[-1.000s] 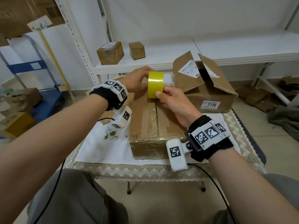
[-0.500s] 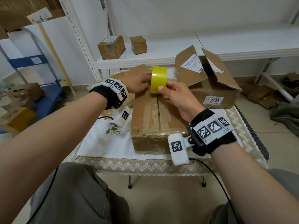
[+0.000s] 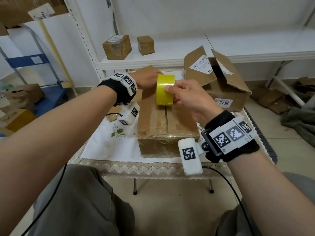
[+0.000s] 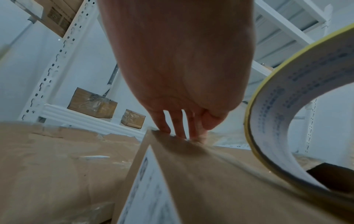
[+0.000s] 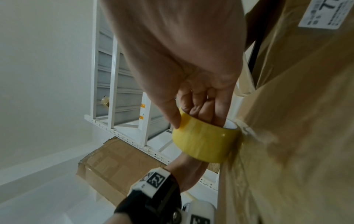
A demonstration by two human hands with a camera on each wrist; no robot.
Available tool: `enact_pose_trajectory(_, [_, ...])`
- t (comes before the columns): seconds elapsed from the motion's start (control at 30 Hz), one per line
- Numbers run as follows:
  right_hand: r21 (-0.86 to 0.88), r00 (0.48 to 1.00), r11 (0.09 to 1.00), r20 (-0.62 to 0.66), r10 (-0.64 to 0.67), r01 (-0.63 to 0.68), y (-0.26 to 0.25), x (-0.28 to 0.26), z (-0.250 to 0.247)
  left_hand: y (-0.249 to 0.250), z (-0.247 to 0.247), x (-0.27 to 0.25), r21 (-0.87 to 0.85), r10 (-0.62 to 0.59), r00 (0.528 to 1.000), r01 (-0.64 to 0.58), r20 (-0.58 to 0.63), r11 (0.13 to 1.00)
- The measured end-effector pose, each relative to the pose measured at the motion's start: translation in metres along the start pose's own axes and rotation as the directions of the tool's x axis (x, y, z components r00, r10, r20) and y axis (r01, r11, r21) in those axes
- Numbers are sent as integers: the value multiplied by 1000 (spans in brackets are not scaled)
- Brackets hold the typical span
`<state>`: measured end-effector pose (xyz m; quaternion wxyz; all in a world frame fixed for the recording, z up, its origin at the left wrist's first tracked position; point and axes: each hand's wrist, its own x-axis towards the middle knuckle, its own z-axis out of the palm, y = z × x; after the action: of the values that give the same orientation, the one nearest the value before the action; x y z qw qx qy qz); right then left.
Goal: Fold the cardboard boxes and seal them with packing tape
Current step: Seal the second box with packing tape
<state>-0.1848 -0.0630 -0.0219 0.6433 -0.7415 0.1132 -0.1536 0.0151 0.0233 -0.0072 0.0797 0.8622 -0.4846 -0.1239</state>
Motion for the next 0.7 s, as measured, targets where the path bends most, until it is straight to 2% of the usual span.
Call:
enact_pose_trajectory(0.13, [26,1000,999,-13,19,-19,-2,-3,0,-7,-1,17,145,-56,998,53,21,988])
enact_pose_trajectory(0.2, [39,999,999,-32,10,-9,0,-4,0,4,-4,8,188,-106,994,102,14,977])
enact_pose_trajectory(0.3, [43,999,999,-39,9,-7,2,-6,0,17,-5,1,171,-162,987,160,0,972])
enact_pose_trajectory(0.47, [30,997,998,47,58,-59,8,-9,-2,15,-2,2,158,-169,986,168,-2,973])
enact_pose_trajectory(0.7, [35,998,998,-25,49,-48,3,-7,-4,19,2,-2,137,-186,982,188,-23,973])
